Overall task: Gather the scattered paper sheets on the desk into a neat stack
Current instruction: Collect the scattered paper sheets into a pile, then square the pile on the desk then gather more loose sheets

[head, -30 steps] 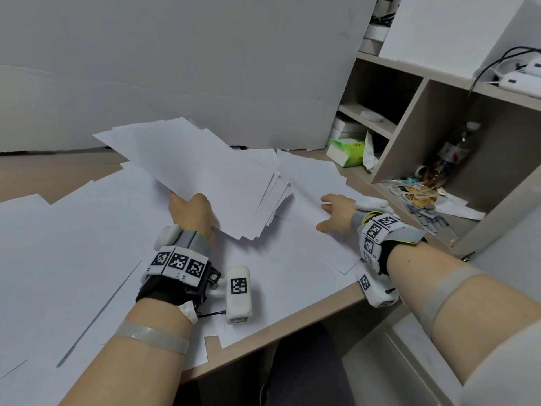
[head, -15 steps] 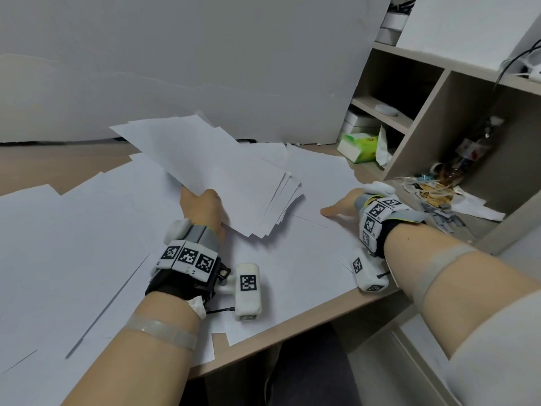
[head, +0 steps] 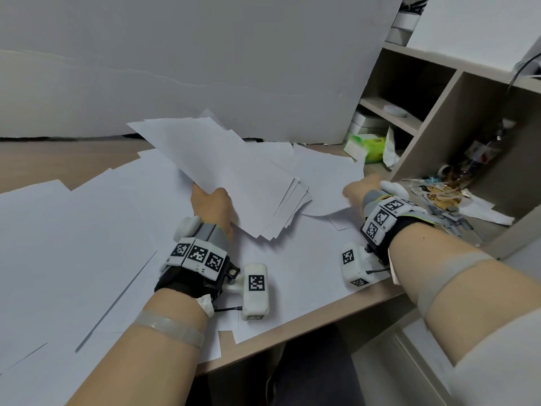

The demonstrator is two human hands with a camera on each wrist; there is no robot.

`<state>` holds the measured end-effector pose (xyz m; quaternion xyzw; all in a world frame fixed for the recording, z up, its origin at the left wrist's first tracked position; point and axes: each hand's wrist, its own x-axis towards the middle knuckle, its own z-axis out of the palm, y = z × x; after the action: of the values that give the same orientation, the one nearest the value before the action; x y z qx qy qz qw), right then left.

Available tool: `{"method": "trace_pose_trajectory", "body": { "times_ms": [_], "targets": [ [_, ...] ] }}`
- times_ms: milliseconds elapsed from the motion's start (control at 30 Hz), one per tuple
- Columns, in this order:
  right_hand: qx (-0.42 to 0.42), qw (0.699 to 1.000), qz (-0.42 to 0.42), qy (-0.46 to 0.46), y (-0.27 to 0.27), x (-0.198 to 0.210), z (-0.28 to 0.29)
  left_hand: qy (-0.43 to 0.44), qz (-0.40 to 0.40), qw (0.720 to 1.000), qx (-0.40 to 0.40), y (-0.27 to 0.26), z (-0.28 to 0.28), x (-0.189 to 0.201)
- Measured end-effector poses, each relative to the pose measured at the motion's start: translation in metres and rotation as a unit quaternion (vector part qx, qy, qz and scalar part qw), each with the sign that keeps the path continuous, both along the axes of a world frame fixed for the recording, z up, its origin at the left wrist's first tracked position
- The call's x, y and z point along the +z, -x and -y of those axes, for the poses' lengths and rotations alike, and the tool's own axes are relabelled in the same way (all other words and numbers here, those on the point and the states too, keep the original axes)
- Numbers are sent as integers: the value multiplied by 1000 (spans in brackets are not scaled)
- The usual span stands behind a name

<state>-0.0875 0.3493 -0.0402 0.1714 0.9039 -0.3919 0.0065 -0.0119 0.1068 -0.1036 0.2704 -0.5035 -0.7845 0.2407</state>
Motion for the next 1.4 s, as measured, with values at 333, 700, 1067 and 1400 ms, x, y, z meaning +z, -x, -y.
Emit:
{"method": "trace_pose_trajectory", "body": {
  "times_ms": [333,700,1067,1400],
  "targets": [
    [175,936,-286,-108,-20,42,59,-22,34,993,-111,0,-4,-4],
    [389,897,-99,-186,-55,-1,104,-174,-6,959,-224,-13,-10,3],
    [387,919,-20,-73,-50,1,95,79,184,960,-197,5,-7,9],
    [158,971,-113,137,9,24,104,221,100,964,-108,17,69,75]
  ]
}}
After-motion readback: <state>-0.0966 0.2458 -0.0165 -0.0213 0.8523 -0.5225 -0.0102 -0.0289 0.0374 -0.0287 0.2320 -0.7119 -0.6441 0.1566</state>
